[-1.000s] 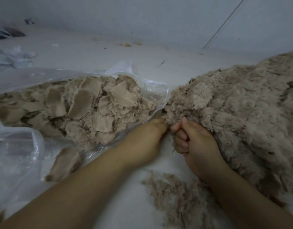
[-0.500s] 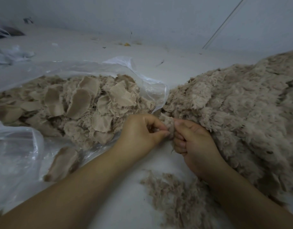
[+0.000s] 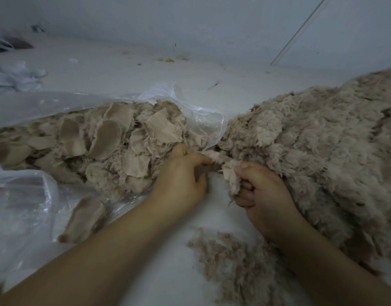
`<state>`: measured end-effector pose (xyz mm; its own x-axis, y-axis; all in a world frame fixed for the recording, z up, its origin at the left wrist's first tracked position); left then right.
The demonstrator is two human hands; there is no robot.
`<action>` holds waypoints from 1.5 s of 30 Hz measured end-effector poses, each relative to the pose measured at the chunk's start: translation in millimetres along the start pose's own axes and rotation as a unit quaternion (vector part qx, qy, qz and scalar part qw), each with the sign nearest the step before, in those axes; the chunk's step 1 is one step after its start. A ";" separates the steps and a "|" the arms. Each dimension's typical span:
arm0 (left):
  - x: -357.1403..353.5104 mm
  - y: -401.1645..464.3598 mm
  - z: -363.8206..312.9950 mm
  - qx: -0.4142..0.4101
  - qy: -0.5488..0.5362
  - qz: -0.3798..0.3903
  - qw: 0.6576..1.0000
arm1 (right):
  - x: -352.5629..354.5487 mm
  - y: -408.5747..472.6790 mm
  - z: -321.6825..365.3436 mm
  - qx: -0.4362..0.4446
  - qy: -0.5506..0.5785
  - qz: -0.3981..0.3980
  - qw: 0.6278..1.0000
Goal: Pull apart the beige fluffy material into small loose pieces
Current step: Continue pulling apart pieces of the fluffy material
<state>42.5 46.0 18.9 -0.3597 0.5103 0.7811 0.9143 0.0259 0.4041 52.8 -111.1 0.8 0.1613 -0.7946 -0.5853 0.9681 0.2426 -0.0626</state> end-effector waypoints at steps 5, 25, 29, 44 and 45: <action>-4.5 -4.0 -11.3 0.012 -0.195 0.056 0.979 | -2.8 -2.3 0.9 -0.006 -0.038 0.014 0.999; -11.3 -8.0 -13.8 0.095 -0.352 0.115 0.924 | -8.5 -4.3 0.9 0.007 -0.023 0.049 0.999; -9.5 -3.9 -9.7 0.110 -0.371 0.106 0.916 | -10.3 -6.2 1.1 0.023 -0.010 0.064 0.998; -7.7 -4.8 -10.4 0.078 -0.369 0.081 0.923 | -3.4 1.5 -1.9 0.005 -0.074 0.033 0.997; -8.3 -5.3 -10.5 0.077 -0.370 0.087 0.922 | -4.5 0.1 -2.0 0.009 -0.084 0.044 0.995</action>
<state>38.7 32.5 15.3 -0.0326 0.9634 0.2661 0.9821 -0.0185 0.1874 51.8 -106.3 1.8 0.2742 -0.8524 -0.4452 0.9518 0.3069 -0.0014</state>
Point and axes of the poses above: each hand's wrist, its own y-axis towards the middle knuckle, its own x-axis out of the back of the hand, z = x × y, the point moved 3 cm from there along y, towards the middle knuckle, and after that the axes turned 14 degrees about y, right-handed, at the moved point
